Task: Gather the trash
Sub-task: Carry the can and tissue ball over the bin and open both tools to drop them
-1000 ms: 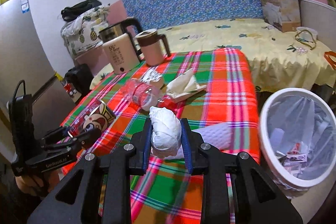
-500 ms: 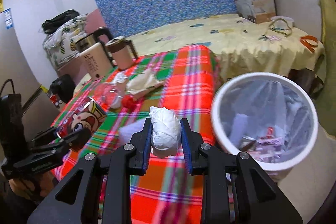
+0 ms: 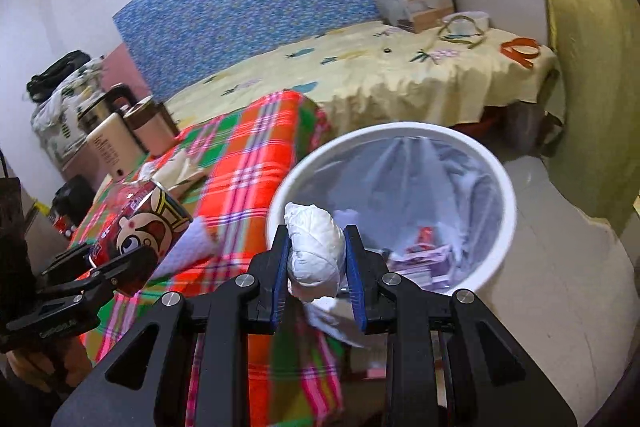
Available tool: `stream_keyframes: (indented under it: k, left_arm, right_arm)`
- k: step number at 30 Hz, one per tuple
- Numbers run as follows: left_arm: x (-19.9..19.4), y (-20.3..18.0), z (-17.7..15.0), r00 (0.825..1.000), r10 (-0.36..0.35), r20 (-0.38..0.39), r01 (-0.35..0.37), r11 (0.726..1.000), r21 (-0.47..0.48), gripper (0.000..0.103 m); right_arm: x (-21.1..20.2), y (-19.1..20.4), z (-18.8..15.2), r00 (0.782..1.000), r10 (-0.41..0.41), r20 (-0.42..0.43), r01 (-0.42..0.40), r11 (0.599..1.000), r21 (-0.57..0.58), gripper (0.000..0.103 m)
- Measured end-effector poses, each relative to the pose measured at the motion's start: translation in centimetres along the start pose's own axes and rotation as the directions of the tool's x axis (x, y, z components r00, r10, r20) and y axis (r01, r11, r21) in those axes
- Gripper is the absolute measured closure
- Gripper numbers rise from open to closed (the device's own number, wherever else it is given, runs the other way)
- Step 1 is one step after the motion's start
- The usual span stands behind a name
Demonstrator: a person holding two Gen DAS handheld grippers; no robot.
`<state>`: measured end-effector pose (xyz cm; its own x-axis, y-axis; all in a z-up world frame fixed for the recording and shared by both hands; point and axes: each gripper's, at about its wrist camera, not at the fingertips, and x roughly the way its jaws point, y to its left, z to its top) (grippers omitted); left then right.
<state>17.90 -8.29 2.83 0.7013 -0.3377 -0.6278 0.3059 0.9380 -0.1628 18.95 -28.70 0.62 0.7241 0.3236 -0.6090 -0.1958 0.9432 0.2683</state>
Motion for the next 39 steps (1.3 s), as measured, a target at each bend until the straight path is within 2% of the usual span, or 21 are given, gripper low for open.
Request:
stream_keyframes:
  k: [17,26,32,35,36,39]
  left_arm:
    - [5.7,-4.2,2.2,0.994,-0.083,-0.071,0.087,0.994,0.063,0.048]
    - [7.5,-4.8,2.7,0.989,-0.105,-0.102,0.113,0.991,0.071,0.048]
    - [8.1,-5.4,2.8,0.986,-0.119,-0.119,0.129,0.988,0.082,0.049]
    - [8.1,-5.3,2.8,0.985,-0.126,-0.118,0.136,0.988,0.077,0.048]
    - [7.9,-5.3,2.8,0.985,-0.131,-0.114,0.14,0.987,0.076,0.048]
    - [7.6,-5.3,3.0,0.986,-0.134,-0.103,0.142,0.987,0.076,0.047]
  right_arm:
    - [1.8,-3.7,0.0,0.996,-0.059,-0.06,0.061,0.997,0.038,0.071]
    - [2.3,-4.2,0.2,0.992,-0.089,-0.09,0.091,0.996,0.023,0.069]
    - [2.3,-4.5,0.1,0.992,-0.091,-0.093,0.094,0.995,0.026,0.059]
    - [2.1,-4.4,0.1,0.992,-0.089,-0.085,0.091,0.996,0.021,0.047]
    - [2.0,-4.4,0.1,0.993,-0.085,-0.079,0.087,0.996,0.02,0.04]
    - [1.7,-4.2,0.1,0.994,-0.086,-0.071,0.087,0.996,0.016,0.038]
